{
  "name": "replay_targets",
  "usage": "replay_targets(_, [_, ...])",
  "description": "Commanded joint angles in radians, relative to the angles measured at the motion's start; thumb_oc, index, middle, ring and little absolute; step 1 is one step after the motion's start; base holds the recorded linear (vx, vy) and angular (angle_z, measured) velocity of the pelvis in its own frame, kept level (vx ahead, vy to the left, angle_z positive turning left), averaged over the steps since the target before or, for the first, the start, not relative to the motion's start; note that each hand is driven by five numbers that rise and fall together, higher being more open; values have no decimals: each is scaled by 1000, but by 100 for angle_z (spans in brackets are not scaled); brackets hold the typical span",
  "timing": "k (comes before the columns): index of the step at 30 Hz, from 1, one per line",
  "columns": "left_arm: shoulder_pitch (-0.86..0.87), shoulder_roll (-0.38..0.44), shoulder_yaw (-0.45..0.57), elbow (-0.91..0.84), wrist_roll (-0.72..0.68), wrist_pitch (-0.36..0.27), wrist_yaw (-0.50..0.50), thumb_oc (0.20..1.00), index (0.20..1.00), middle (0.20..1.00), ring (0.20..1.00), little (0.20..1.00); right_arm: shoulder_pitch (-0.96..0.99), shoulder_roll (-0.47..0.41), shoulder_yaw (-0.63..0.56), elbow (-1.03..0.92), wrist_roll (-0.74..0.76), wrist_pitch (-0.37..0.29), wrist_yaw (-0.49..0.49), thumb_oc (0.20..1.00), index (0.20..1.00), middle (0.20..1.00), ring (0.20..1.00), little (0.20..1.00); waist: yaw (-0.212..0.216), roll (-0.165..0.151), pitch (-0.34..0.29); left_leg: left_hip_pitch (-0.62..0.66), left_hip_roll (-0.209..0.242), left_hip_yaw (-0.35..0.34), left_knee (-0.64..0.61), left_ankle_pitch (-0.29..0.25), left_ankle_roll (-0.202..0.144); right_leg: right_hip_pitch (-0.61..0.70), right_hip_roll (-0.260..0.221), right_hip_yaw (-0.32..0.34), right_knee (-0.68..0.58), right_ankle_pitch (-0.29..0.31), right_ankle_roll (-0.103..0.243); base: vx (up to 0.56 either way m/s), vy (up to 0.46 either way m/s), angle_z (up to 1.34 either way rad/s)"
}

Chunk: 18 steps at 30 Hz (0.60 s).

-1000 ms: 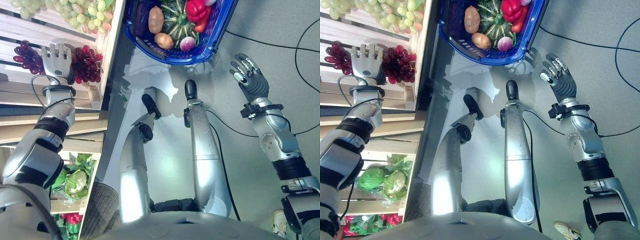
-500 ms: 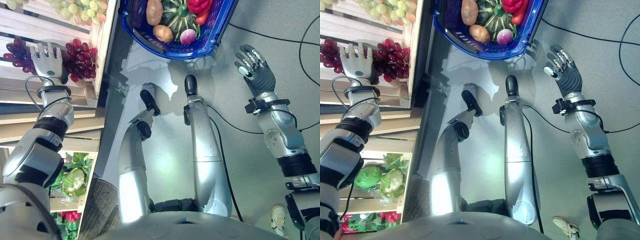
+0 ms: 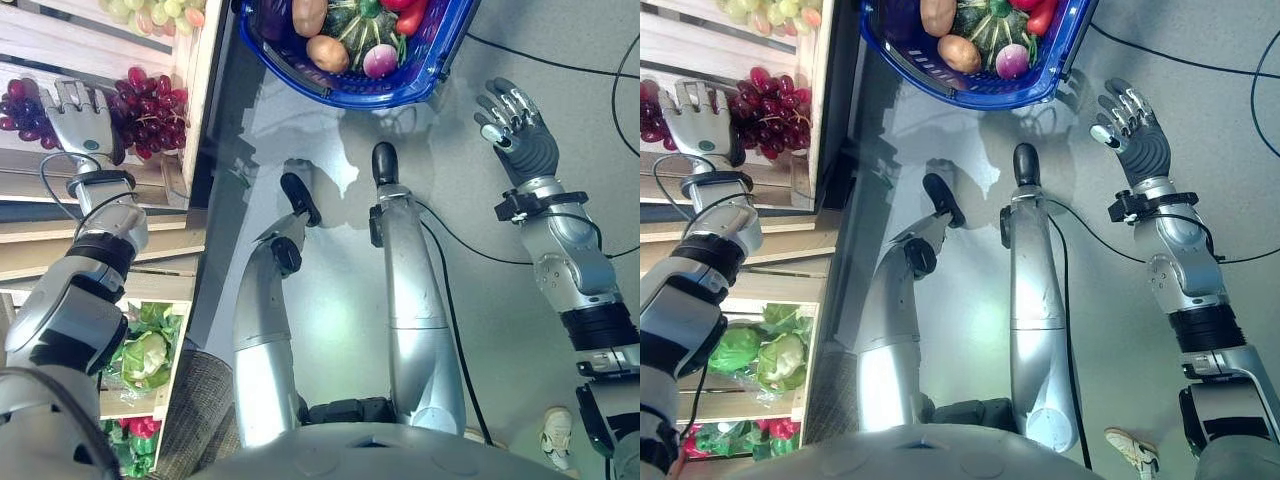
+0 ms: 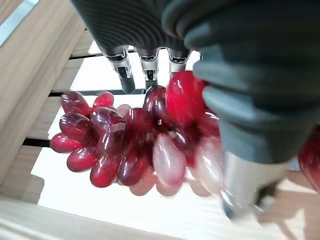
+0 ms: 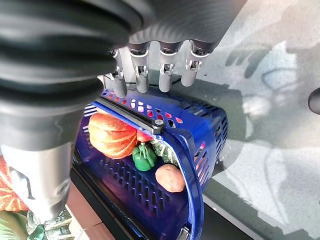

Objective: Pick up fruits and vegetables into the basket

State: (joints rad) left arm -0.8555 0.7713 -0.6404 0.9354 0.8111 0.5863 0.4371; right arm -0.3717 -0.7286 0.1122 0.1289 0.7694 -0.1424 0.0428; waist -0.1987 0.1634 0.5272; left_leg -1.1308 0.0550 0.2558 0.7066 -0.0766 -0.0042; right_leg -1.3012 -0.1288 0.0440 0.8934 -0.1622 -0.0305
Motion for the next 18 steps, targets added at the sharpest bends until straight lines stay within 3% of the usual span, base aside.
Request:
replay_targets(1, [81,58,56,103,-68,25,-20,200,200,200,200,200,14,-12,-25,-102,-7,-54,7,1000,1000,1000,1000,1000,-24,-20,-7,-23,-10,6,61,-69,-45,-3,48,5,0,-3,64,0,0,0])
replay_targets(12, [101,73,63,85,-148,-91,-36,200,200,200,200,200,5,-37,-15,-125,-87,-47,82,1000,1000,1000,1000,1000,-23,-20,-7,62,-16,17,14,-65,-52,83,40,-1,-64,8,71,0,0,0])
replay_targets(15, [117,75,72,84,-240,-138,-61,200,200,200,200,200,9,-41,-13,-134,-105,-38,111,1000,1000,1000,1000,1000,-23,-19,-7,109,-24,18,-9,-64,-55,129,35,-4,-90,11,74,0,0,0])
replay_targets(18, [144,60,102,82,-441,-206,-95,200,200,200,200,200,12,-49,-8,-150,-168,-24,111,1000,1000,1000,1000,1000,-21,-20,-7,154,-32,18,-32,-60,-56,175,28,-11,-120,16,76,0,0,0])
